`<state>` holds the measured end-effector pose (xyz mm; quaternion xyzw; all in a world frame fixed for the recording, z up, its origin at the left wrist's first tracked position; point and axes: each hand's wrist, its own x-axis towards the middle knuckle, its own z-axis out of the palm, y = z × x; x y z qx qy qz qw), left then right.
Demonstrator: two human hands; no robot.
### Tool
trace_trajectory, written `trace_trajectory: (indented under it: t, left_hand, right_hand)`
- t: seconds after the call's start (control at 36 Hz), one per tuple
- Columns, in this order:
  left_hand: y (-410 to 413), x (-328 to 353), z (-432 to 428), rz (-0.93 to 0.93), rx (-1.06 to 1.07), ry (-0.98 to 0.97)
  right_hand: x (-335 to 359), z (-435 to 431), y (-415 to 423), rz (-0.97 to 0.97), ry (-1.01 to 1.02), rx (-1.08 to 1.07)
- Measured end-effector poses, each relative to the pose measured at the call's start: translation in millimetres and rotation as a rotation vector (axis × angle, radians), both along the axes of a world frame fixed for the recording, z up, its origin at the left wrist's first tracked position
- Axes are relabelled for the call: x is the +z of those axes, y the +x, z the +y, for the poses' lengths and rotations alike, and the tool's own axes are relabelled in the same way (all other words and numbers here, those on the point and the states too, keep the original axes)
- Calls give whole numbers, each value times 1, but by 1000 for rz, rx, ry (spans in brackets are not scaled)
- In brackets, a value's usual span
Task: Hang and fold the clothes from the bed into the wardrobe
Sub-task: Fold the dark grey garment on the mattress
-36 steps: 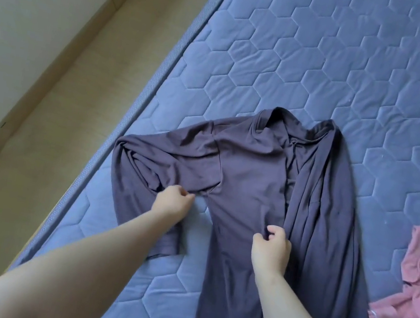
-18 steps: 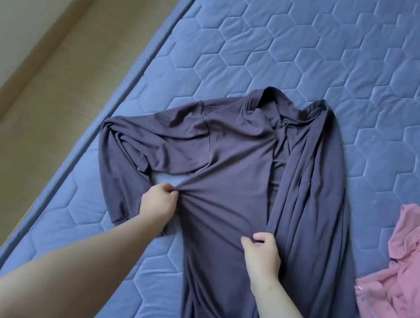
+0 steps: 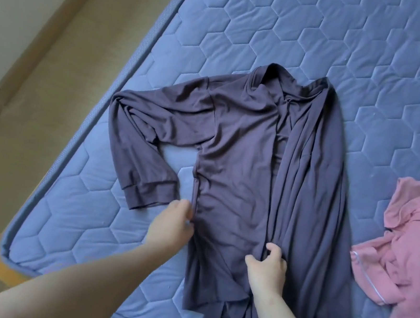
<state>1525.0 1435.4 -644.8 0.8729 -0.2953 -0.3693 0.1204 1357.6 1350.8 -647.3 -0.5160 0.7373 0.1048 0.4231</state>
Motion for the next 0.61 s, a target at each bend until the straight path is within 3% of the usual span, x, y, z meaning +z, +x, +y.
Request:
trace_trajectory:
  t: [0.08,0.17,0.22,0.28,0.36,0.5,0.61]
  left_hand:
    - [-25,1,20,75,-375,-82]
    - [-47,-4,37,103,-643,23]
    - [-61,-9,44,37,-733,106]
    - [-72,-11,46,-45,-762,151]
    - [-81,-18,46,-154,-740,95]
    - [-74,-19,49,-177,-858,-73]
    - [-55,-13,67,-194,-844,-99]
  right_hand:
    - [-3,13,-12,-41,29,-5]
    - [-1,25,-22,-28,-32,15]
    - [3,34,-29,-11,-176,94]
    - [7,42,-34,-64,-311,234]
    - [9,49,-42,-201,-228,439]
    - [1,56,-48,19,-39,840]
    - [8,59,-43,-29,-132,859]
